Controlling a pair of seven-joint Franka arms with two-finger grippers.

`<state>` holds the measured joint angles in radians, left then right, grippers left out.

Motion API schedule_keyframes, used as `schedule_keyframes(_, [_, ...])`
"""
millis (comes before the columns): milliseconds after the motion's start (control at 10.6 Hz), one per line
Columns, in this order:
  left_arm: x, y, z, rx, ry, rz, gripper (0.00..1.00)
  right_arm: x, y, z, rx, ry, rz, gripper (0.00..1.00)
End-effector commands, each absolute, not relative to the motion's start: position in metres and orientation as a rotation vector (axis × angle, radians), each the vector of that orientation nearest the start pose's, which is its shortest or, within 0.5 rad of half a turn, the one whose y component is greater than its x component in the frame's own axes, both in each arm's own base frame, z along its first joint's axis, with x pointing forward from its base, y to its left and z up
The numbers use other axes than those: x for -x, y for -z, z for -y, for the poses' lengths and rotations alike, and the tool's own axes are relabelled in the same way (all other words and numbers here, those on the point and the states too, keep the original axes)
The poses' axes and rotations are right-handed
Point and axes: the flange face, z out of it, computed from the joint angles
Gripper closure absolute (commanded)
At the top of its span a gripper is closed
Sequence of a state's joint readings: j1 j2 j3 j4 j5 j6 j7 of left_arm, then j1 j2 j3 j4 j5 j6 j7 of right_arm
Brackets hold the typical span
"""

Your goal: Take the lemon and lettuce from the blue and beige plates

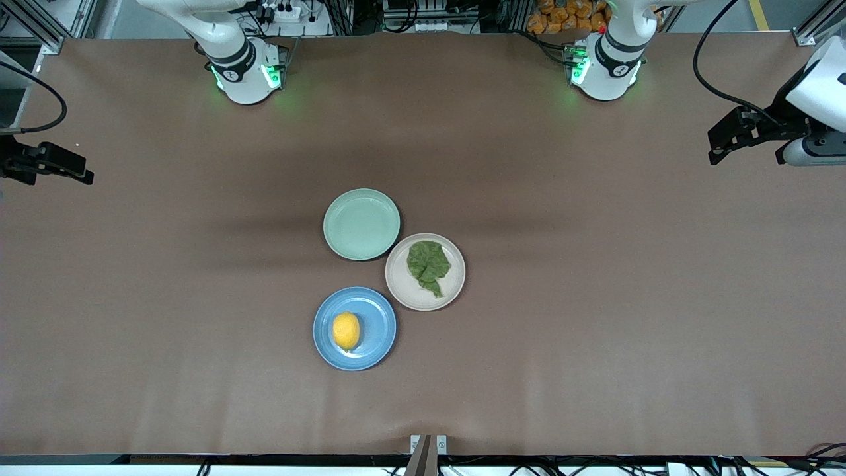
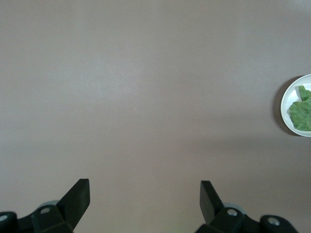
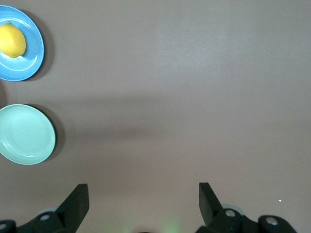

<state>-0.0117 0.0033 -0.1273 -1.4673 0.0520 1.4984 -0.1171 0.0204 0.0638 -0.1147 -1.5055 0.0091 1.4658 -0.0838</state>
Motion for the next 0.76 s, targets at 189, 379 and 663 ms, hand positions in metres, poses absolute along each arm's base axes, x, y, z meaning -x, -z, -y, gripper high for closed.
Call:
schedule_keyframes(189, [-0.542,-0.666,0.069,3.110,0.037,-0.050,0.00,-0.557,-0.613,0.052,3.124,-0.161,-0.021,0.00])
schedule_keyframes(379, [-0.542,-0.665,0.074,3.112,0.034,-0.060,0.00,-0.558,-0.609,0.058,3.123,-0.173,-0.038,0.00])
schedule_keyframes(663, [-0.542,-0.660,0.080,3.109,0.016,-0.067,0.00,-0.561,-0.595,0.073,3.109,-0.218,0.003,0.00])
